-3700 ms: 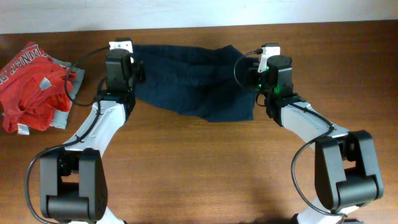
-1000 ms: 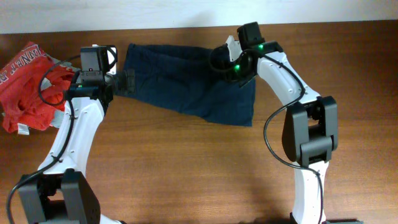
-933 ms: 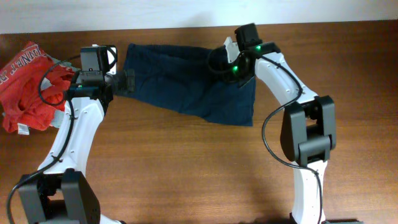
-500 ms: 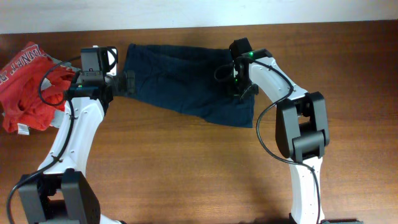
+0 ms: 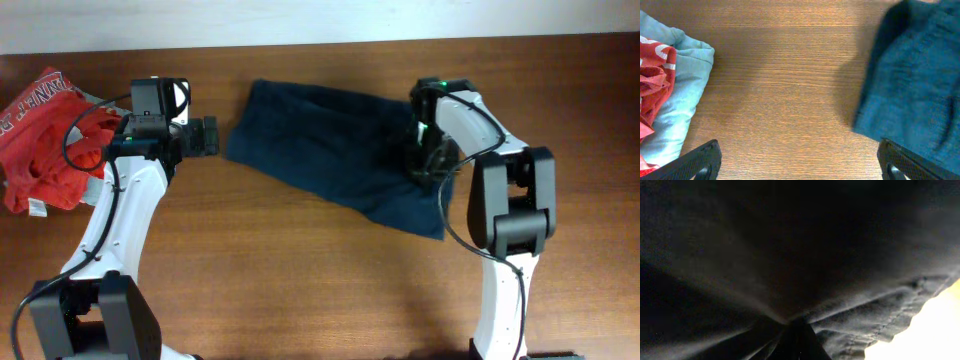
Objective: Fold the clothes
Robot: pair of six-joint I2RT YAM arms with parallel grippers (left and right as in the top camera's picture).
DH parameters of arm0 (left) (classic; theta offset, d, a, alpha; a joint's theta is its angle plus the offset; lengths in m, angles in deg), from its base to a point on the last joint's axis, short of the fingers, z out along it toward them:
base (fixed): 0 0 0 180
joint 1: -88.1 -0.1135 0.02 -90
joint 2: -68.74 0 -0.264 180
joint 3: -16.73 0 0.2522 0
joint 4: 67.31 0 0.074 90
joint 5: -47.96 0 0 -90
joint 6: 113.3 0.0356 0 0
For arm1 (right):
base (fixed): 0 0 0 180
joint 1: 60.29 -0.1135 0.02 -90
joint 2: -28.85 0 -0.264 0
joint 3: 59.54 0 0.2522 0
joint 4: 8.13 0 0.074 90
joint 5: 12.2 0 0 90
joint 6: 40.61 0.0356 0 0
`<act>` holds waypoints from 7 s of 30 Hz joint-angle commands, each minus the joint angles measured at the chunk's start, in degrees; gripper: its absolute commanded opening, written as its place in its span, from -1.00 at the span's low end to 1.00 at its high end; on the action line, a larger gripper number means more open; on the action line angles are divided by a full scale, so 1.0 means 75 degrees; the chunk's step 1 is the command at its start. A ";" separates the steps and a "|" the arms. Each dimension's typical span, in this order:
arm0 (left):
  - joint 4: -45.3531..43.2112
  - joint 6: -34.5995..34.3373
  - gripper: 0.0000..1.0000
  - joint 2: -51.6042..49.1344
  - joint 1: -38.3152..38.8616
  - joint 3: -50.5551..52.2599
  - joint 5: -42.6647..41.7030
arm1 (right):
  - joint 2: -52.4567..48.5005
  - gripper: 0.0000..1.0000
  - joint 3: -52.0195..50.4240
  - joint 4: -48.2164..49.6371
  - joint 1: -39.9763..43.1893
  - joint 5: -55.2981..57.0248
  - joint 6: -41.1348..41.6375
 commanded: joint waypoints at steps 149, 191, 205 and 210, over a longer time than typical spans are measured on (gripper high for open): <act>0.1510 0.1486 -0.99 -0.2623 -0.2090 -0.0714 -0.7201 | 0.0562 -0.24 -0.1145 0.1836 0.0883 -0.2113 -0.1274; -0.1565 0.1539 -0.99 -0.0344 0.3348 -0.0723 -0.5817 | 0.0017 0.16 -0.1154 0.2655 0.0192 -0.2226 -0.0662; -0.1113 0.1545 -0.99 -0.0344 0.3841 -0.0723 -0.4159 | 0.0950 0.69 0.0970 0.1157 0.1687 -0.3255 -0.0458; -0.1212 0.1545 -1.00 -0.0358 0.3847 -0.0723 -0.4159 | 0.1288 0.72 0.2232 0.0408 0.2366 -0.3480 -0.0458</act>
